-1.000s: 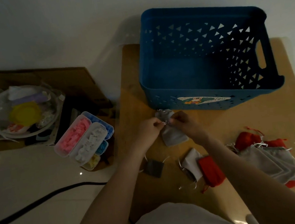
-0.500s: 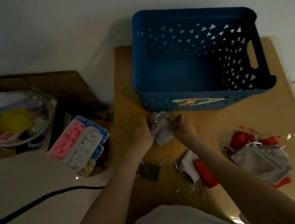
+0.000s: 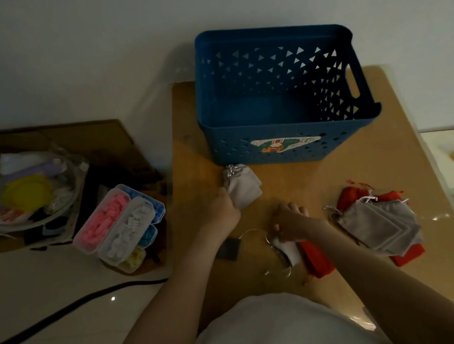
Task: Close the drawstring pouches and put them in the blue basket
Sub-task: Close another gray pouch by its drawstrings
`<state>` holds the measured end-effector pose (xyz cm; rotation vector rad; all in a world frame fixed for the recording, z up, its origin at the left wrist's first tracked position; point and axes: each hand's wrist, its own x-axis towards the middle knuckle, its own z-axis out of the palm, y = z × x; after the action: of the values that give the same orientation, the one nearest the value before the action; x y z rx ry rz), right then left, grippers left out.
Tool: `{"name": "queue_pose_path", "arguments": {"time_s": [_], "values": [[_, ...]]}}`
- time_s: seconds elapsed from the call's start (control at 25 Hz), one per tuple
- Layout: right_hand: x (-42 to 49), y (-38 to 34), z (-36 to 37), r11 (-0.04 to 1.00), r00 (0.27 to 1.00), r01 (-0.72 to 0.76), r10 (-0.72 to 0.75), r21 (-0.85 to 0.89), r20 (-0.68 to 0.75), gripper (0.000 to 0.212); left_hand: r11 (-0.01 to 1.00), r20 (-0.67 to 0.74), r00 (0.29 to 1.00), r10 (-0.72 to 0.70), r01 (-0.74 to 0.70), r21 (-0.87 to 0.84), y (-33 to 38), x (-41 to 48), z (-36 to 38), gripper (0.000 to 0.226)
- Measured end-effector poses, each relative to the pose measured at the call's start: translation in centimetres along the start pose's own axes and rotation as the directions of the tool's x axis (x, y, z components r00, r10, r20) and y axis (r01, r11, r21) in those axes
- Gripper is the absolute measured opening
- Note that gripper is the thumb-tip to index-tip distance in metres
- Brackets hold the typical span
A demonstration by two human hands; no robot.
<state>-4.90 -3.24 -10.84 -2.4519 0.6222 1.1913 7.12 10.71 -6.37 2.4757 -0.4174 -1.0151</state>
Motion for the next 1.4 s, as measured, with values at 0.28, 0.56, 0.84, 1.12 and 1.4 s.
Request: {"name": "queue_pose_path", "arguments": {"time_s": [0.28, 0.56, 0.84, 1.12, 1.4], "values": [[-3.5, -1.8, -2.2, 0.705, 0.954, 0.287, -0.153, 0.649, -0.257, 0.007, 0.983, 0.403, 0.912, 0.077, -0.002, -0.183, -1.2, -3.7, -1.1, 0.038], [-4.9, -3.2, -3.6, 0.223, 0.905, 0.425, -0.104, 0.877, -0.412, 0.012, 0.934, 0.32, 0.946, 0.05, 0.069, -0.351, -1.2, -5.0, -2.2, 0.03], [-4.9, -3.7, -4.3, 0.199, 0.958, 0.253, -0.185, 0.947, -0.217, 0.04, 0.927, 0.099, 0.994, 0.051, -0.01, -0.376, -0.6, -5.9, -3.3, 0.032], [-5.8, -3.9, -5.7, 0.138, 0.897, 0.421, -0.207, 0.896, -0.39, 0.016, 0.862, 0.076, 0.997, -0.01, 0.047, -0.505, 0.6, -5.6, -4.6, 0.035], [-6.3, -3.9, -6.1, 0.15, 0.872, 0.477, -0.202, 0.866, -0.445, 0.018, 0.323, 0.121, 0.989, -0.085, 0.143, -0.936, 1.6, -5.7, -5.7, 0.018]]}}
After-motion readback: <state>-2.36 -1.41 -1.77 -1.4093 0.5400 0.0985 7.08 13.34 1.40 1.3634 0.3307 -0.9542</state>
